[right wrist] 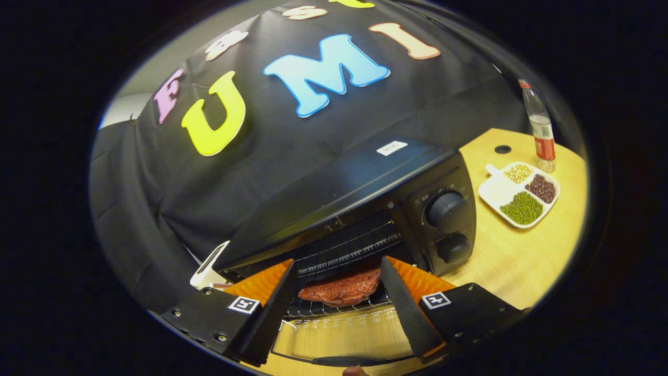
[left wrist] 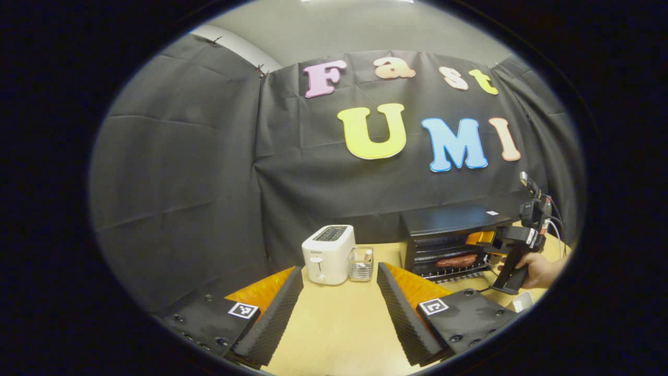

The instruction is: Open the electric oven with the left hand, put the food in, and close the electric oven.

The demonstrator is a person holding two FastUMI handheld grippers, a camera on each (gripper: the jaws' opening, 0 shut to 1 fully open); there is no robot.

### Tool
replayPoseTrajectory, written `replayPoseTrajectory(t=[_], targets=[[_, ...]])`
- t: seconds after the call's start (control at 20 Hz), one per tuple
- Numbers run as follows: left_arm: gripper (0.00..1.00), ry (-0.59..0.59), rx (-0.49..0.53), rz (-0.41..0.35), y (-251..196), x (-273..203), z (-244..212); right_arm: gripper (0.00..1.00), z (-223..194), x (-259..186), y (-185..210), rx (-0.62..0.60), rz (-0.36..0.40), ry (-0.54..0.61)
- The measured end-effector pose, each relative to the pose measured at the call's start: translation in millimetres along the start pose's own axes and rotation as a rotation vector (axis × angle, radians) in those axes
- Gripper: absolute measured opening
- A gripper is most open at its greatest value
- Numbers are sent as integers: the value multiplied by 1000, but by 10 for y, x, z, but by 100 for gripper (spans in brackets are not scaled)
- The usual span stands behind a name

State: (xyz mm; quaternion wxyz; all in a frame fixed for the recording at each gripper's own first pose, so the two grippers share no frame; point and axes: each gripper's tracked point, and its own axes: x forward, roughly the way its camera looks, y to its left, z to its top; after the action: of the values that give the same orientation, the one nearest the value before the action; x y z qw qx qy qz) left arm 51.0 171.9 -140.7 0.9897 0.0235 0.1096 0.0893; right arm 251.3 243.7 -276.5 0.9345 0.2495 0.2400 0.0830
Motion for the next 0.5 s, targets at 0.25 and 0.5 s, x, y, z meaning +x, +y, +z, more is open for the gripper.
replayPoseTrajectory(t=[0.25, 0.5], targets=[[96, -2, -18, -90, -449, -14, -9, 97, 233, -517, 113, -131, 60, -35], [96, 43, -32, -201, -1037, 3, -169, 97, 502, -1003, -53, -291, 53, -83]])
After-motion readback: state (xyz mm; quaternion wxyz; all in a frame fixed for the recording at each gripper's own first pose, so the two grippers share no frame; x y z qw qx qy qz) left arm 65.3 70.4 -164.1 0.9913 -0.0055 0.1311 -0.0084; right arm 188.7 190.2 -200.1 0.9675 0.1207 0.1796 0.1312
